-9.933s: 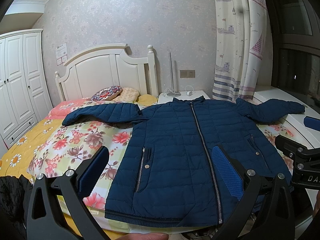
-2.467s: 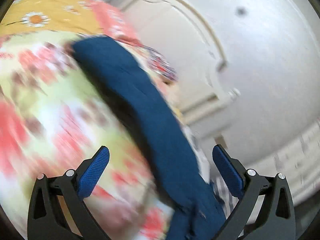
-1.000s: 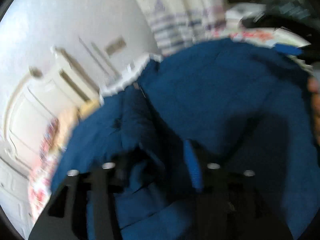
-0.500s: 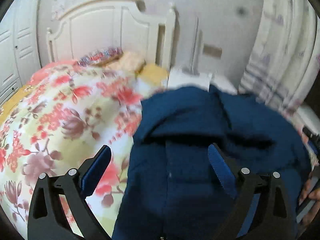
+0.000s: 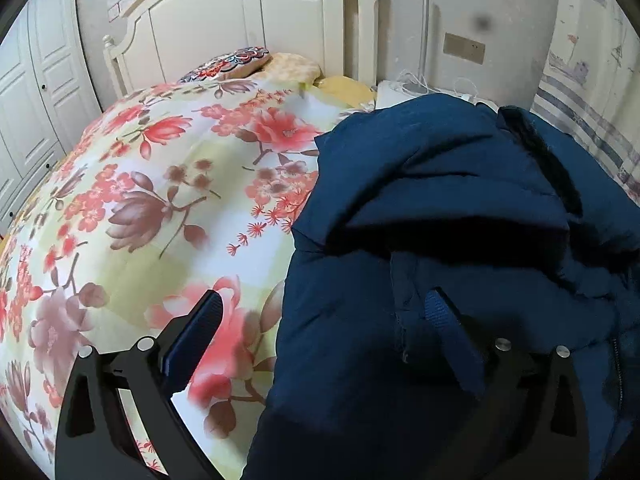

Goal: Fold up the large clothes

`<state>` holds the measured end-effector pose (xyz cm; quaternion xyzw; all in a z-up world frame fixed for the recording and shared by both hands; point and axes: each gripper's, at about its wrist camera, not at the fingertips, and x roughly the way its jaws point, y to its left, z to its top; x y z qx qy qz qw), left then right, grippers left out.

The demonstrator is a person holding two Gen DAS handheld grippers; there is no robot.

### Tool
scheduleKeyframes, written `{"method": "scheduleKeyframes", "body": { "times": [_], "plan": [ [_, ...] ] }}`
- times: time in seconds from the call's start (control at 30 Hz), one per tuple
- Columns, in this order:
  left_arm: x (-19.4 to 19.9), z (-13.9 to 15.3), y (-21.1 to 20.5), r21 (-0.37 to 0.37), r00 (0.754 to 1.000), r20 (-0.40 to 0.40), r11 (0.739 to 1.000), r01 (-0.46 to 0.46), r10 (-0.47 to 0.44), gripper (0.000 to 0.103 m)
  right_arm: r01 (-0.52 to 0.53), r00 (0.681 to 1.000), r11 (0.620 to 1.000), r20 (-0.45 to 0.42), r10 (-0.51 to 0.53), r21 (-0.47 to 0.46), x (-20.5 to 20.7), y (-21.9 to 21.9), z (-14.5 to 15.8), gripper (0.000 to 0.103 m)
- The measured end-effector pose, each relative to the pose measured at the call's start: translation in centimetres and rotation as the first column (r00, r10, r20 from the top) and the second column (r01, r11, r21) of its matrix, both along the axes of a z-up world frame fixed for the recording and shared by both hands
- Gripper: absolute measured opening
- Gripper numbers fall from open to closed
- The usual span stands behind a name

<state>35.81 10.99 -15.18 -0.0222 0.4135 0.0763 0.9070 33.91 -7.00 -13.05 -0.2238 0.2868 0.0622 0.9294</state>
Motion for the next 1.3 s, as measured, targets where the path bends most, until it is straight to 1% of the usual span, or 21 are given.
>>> {"method": "scheduleKeyframes", "body": {
  "times": [0.1,0.2,0.27,0.3,0.33,0.37,0.4,0.43,0.47,0.5,0.53,0.6,0.7,0.8,0.83,0.93,1.07,1.13,1.17,1.27,1.3],
  "plan": [
    [-0.1,-0.1,0.5,-0.036,1.000,-0.003,0.999,0.004,-0.004,0.099,-0.029,0.999,0.982,0.010,0.031,-0.187,1.3,4.0,-1.0,0.100],
    [0.0,-0.2,0.9,-0.062,1.000,-0.010,0.998,0.006,-0.007,0.099,-0.042,0.997,0.917,0.045,0.065,-0.398,2.2,7.6,-2.6,0.099],
    [0.0,-0.2,0.9,-0.061,1.000,-0.011,0.998,0.006,-0.007,0.099,-0.069,0.993,0.879,0.054,0.107,-0.472,2.2,8.9,-3.2,0.079],
    [0.0,-0.2,0.8,-0.061,1.000,-0.010,0.998,0.006,-0.006,0.099,-0.099,0.992,0.890,0.026,0.124,-0.445,2.1,9.0,-2.8,0.041],
    [0.0,-0.2,0.9,-0.064,1.000,-0.010,0.998,0.006,-0.006,0.099,-0.107,0.993,0.925,0.006,0.117,-0.366,2.1,8.3,-1.7,0.026],
    [0.0,-0.3,0.9,-0.069,1.000,-0.011,0.998,0.006,-0.006,0.099,-0.091,0.994,0.953,0.025,0.102,-0.290,1.9,7.3,-0.5,0.024],
    [0.1,-0.3,1.0,-0.076,1.000,-0.012,0.997,0.006,-0.007,0.099,-0.069,0.996,0.990,0.050,0.076,-0.125,1.6,5.0,1.7,0.021],
    [0.1,-0.3,1.1,-0.080,1.000,-0.012,0.997,0.006,-0.007,0.099,-0.033,0.998,0.996,0.048,0.029,0.088,1.3,1.6,3.8,0.020],
    [0.1,-0.3,1.1,-0.080,1.000,-0.012,0.997,0.006,-0.007,0.099,-0.003,0.999,0.968,0.038,-0.007,0.249,1.0,-1.3,5.0,0.020],
    [0.1,-0.3,1.0,-0.077,1.000,-0.011,0.997,0.005,-0.006,0.099,0.047,0.998,0.881,0.012,-0.060,0.471,0.5,-5.9,6.1,0.020],
    [0.1,-0.3,1.0,-0.072,1.000,-0.010,0.997,0.004,-0.005,0.099,0.095,0.994,0.755,-0.021,-0.106,0.648,-0.1,-10.6,6.0,0.020],
    [0.1,-0.3,1.0,-0.067,1.000,-0.010,0.998,0.004,-0.005,0.099,0.191,0.979,0.557,-0.116,-0.167,0.808,-0.6,-17.4,4.1,0.020],
    [0.1,-0.4,1.0,-0.068,1.000,-0.010,0.998,0.004,-0.005,0.099,0.370,0.925,0.455,-0.276,-0.260,0.810,-0.7,-23.2,-0.4,0.020],
    [0.1,-0.4,1.0,-0.069,1.000,-0.010,0.998,0.004,-0.005,0.099,0.416,0.906,0.333,-0.356,-0.229,0.846,-1.1,-25.6,-4.0,0.023],
    [0.1,-0.4,1.0,-0.071,1.000,-0.010,0.998,0.004,-0.005,0.099,0.411,0.908,0.328,-0.350,-0.230,0.850,-1.3,-25.6,-4.2,0.024],
    [0.1,-0.4,1.0,-0.073,1.000,-0.010,0.997,0.003,-0.003,0.099,0.397,0.914,0.391,-0.323,-0.244,0.830,-1.2,-24.7,-3.5,0.030],
    [0.1,-0.4,1.0,-0.074,1.000,-0.010,0.997,0.003,-0.004,0.099,0.357,0.932,0.406,-0.291,-0.214,0.841,-1.7,-24.3,-2.8,0.022],
    [0.1,-0.4,1.0,-0.074,1.000,-0.009,0.997,0.003,-0.004,0.099,0.391,0.919,0.474,-0.309,-0.244,0.789,-1.4,-23.8,-2.0,0.023],
    [0.1,-0.4,1.0,-0.076,1.000,-0.009,0.997,0.003,-0.004,0.099,0.422,0.906,0.483,-0.334,-0.260,0.768,-1.4,-24.0,-2.1,0.026],
    [-0.1,-0.3,1.3,-0.091,1.000,0.007,0.996,-0.004,0.005,0.099,0.488,0.870,0.425,-0.387,-0.305,0.763,-2.3,-24.8,-2.2,0.039],
    [-0.5,-0.1,1.5,-0.098,1.000,0.024,0.995,-0.014,0.016,0.099,0.502,0.860,0.409,-0.391,-0.326,0.762,-2.8,-25.0,-1.9,0.050]
  ]
}}
